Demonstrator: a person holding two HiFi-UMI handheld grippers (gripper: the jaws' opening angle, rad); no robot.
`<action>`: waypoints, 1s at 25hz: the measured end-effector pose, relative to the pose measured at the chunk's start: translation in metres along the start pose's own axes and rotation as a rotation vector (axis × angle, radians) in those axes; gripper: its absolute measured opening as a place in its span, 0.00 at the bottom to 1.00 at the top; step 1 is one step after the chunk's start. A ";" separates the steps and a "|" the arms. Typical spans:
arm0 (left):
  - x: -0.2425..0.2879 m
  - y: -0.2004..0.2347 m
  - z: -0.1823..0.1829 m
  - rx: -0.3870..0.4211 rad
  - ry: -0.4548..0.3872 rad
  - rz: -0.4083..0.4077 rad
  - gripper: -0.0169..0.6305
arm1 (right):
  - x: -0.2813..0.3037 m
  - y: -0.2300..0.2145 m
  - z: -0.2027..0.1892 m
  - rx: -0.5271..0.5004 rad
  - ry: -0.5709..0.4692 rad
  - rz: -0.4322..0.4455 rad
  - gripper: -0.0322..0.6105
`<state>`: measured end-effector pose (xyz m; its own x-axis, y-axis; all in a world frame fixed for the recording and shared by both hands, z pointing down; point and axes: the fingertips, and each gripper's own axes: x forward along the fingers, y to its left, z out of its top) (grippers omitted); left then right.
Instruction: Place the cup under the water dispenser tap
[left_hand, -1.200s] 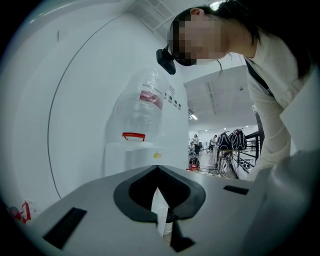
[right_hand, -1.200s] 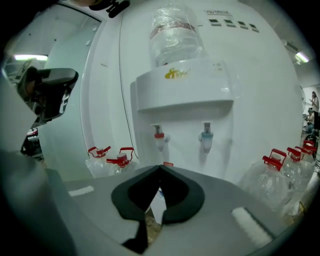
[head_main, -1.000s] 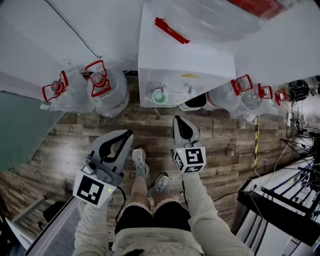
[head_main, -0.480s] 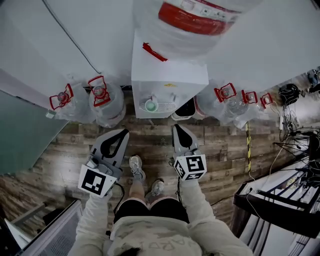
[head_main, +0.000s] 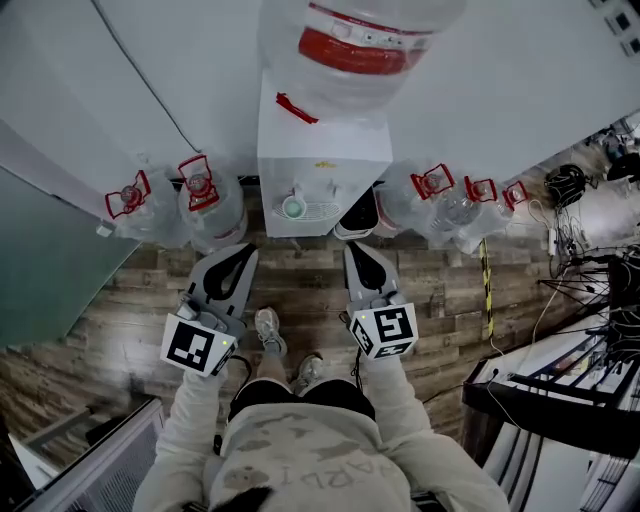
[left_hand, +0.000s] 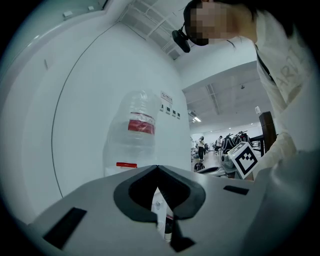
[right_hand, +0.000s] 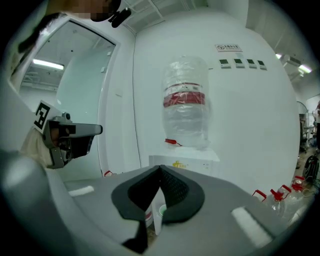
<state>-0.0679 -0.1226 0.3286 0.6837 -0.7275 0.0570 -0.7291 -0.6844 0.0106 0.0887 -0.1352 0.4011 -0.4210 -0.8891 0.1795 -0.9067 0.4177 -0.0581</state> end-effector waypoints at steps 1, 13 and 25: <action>-0.002 -0.002 0.003 -0.001 -0.003 0.003 0.03 | -0.004 0.002 0.006 -0.004 -0.007 0.003 0.06; -0.017 -0.029 0.048 0.031 -0.060 0.021 0.03 | -0.048 0.018 0.065 -0.067 -0.074 0.042 0.06; -0.034 -0.066 0.087 0.056 -0.127 0.045 0.03 | -0.098 0.022 0.102 -0.111 -0.143 0.057 0.06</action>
<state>-0.0402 -0.0569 0.2390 0.6517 -0.7551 -0.0707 -0.7583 -0.6503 -0.0450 0.1080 -0.0579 0.2824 -0.4781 -0.8775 0.0370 -0.8764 0.4794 0.0461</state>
